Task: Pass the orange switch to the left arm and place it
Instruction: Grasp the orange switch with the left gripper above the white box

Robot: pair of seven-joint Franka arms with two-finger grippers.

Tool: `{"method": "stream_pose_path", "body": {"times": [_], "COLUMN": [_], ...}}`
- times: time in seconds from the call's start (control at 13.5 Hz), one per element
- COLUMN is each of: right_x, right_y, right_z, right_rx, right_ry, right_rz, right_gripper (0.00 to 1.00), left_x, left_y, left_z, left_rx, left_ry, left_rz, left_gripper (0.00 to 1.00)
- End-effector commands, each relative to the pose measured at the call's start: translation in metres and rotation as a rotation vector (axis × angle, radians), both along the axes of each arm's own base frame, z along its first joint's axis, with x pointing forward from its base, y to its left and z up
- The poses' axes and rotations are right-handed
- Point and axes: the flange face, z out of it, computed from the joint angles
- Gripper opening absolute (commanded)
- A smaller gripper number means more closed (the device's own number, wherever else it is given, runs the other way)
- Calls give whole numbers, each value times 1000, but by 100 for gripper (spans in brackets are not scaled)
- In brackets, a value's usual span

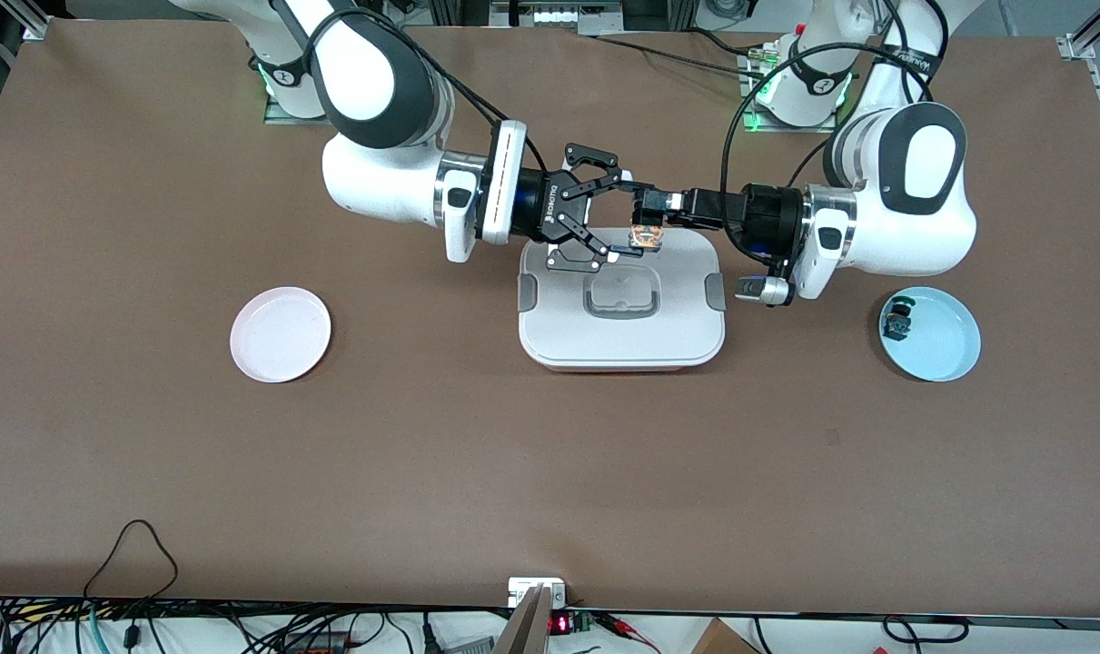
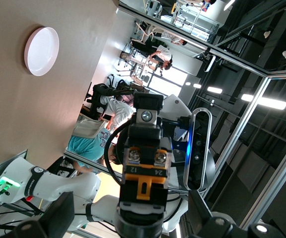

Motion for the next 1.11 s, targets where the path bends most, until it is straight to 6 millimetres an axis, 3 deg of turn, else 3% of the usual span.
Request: {"method": "stream_pose_path", "body": {"times": [0.0,0.74,0.81,0.89,0.96,1.04], "right_x": [3,3,2,3,4,4], "right_y": [4,3,5,4,3,3], "right_z": [5,4,4,3,4,4], "right_rx": [15,8,7,5,3,3], "right_ry": [-5,-7,-7,-8,-11,-11], "right_rz": [-17,-25,-24,-27,-29,-29], "right_gripper": [0,0,0,0,0,0], "left_x": [-1,5,5,5,5,5], "left_y": [-1,-6,-5,-5,-5,-5], "left_z": [5,-6,-5,-4,-4,-4], "left_rx": [-25,-25,-26,-26,-28,-29], "left_ry": [8,11,6,-1,-32,-43], "left_rz": [31,91,91,91,92,92], "left_gripper": [100,100,94,76,49,39]}}
